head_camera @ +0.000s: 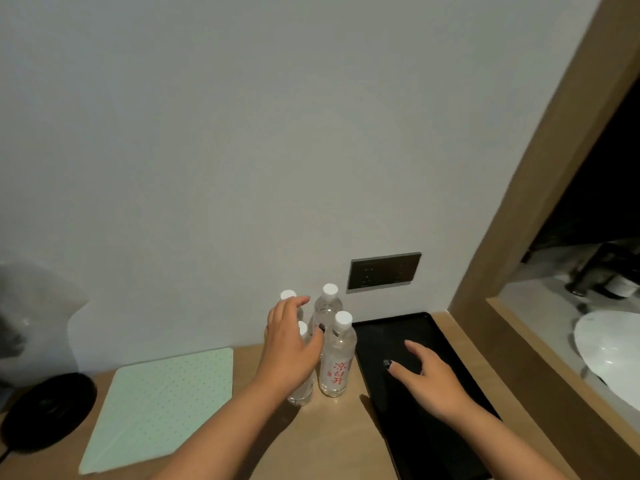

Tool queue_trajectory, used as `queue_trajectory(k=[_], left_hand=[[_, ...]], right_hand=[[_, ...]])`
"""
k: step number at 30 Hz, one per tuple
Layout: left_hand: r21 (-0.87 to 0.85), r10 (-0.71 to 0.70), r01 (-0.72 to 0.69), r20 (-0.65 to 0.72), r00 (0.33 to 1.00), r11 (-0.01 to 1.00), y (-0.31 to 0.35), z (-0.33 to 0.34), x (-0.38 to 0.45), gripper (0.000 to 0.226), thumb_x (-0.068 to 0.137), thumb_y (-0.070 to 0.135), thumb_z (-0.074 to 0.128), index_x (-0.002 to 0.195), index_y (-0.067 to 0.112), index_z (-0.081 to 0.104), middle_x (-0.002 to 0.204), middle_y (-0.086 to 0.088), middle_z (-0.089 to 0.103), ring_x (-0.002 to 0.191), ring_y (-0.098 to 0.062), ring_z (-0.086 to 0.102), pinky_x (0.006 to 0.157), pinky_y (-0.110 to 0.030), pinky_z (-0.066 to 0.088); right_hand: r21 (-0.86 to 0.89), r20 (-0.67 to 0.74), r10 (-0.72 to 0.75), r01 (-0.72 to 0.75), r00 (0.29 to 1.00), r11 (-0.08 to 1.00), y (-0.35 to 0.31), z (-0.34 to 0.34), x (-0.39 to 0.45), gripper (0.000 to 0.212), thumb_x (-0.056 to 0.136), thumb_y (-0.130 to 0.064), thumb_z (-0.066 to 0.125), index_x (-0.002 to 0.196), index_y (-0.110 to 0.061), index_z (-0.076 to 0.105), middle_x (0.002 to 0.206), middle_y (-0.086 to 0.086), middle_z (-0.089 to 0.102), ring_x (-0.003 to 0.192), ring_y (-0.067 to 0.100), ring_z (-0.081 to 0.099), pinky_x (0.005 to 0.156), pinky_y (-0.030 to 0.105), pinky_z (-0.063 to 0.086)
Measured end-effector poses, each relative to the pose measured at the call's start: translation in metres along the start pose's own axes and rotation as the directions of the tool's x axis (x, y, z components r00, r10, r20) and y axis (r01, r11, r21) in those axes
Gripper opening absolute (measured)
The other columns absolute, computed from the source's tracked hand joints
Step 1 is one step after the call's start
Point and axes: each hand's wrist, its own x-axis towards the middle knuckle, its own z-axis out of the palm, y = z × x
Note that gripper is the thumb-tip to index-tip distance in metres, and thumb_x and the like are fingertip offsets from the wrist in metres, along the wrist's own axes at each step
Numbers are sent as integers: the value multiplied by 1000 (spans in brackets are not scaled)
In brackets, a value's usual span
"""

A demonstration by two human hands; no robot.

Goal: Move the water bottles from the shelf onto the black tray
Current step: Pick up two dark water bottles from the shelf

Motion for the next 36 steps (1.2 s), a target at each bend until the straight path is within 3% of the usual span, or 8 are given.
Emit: queue_trajectory(k=[12,17,19,22,25,28,32,36], left_hand=[[-75,346,-340,323,881,937,92,70,-24,38,89,16,54,125,25,46,140,11,42,121,-18,50,103,-32,41],[-177,465,-433,425,776,884,129,113,-52,29,89,19,54,114,33,49,140,19,42,100,3,53,80,-18,45],[-218,491,-442,463,738,870,148,132,-66,30,90,18,53,114,35,48,143,17,40,116,1,49,89,-25,47],[-283,556,-481,506,659,830,179,158,-88,30,91,17,52,114,36,47,144,18,38,122,10,39,84,-4,40],[-314,581,-495,532,616,811,214,184,-115,32,91,19,52,118,36,47,146,17,37,106,-10,58,69,-12,45],[-298,579,-511,568,585,807,249,214,-150,38,92,19,52,128,30,44,149,11,35,125,-21,49,94,-35,48],[-278,588,-553,616,525,785,286,255,-199,53,92,25,51,141,28,33,153,9,28,128,-2,41,105,-18,30],[-268,600,-587,628,496,764,325,292,-245,59,93,29,51,147,25,27,156,8,23,136,-16,38,110,-36,38]], right_hand=[[-101,-308,25,-58,951,993,37,-81,-79,69,89,-39,59,147,-20,28,153,0,29,136,20,38,110,35,33],[-125,-411,96,-161,906,979,78,-119,-125,69,90,-38,58,149,-21,25,156,-1,27,142,18,27,113,34,27],[-109,-445,126,-194,887,975,95,-135,-145,69,90,-37,58,148,-20,26,155,0,29,141,18,29,113,34,28],[-96,-482,168,-243,860,965,123,-158,-179,68,90,-36,57,148,-17,26,155,1,28,141,17,28,113,30,24],[-76,-518,198,-275,832,958,150,-179,-214,67,90,-35,56,148,-16,27,155,1,28,142,17,27,113,27,22],[-68,-539,213,-294,815,953,175,-202,-250,67,90,-35,56,148,-17,27,155,0,28,141,18,29,113,28,24],[-65,-563,225,-314,795,947,211,-233,-304,68,90,-36,57,148,-17,27,154,0,27,141,17,29,113,29,25],[-49,-579,272,-365,769,930,249,-262,-356,68,90,-39,56,148,-19,25,155,-2,25,132,21,42,108,30,32]])
